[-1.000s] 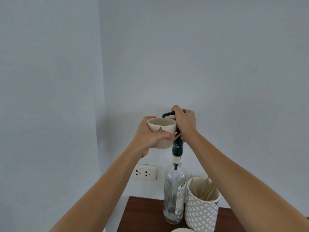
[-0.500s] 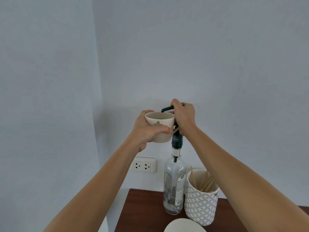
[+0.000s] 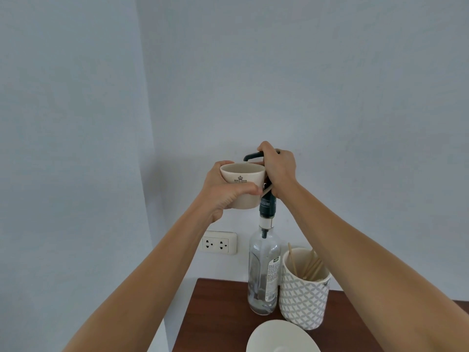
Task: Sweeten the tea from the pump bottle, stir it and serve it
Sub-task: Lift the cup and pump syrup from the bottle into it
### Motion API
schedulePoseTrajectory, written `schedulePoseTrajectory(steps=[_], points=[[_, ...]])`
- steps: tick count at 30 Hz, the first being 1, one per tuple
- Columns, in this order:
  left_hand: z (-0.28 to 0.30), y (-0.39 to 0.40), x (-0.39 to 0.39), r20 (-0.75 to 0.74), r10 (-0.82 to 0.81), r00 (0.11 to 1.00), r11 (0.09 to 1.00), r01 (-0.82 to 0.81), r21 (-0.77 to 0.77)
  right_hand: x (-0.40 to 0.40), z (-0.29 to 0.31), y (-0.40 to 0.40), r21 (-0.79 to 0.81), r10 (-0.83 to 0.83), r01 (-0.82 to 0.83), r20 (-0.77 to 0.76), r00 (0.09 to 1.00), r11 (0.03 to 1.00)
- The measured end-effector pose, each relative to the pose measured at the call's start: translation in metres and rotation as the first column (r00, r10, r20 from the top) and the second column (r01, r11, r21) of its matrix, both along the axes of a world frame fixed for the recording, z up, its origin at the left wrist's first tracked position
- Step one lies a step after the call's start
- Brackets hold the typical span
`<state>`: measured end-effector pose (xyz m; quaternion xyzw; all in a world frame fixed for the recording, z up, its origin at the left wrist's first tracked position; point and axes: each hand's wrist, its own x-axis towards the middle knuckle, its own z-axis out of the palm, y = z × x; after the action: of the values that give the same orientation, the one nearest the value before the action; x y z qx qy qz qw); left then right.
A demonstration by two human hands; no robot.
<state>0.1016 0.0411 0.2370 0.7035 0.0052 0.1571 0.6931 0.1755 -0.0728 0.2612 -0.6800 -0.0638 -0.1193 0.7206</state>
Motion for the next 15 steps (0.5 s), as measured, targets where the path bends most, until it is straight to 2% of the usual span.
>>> schedulePoseTrajectory(steps=[15], points=[[-0.0026, 0.0013, 0.0004, 0.0, -0.004, 1.0, 1.0, 0.004, -0.014, 0.0011, -0.0021, 0.0015, -0.009, -0.015, 0.015, 0.05, 0.999, 1.0]])
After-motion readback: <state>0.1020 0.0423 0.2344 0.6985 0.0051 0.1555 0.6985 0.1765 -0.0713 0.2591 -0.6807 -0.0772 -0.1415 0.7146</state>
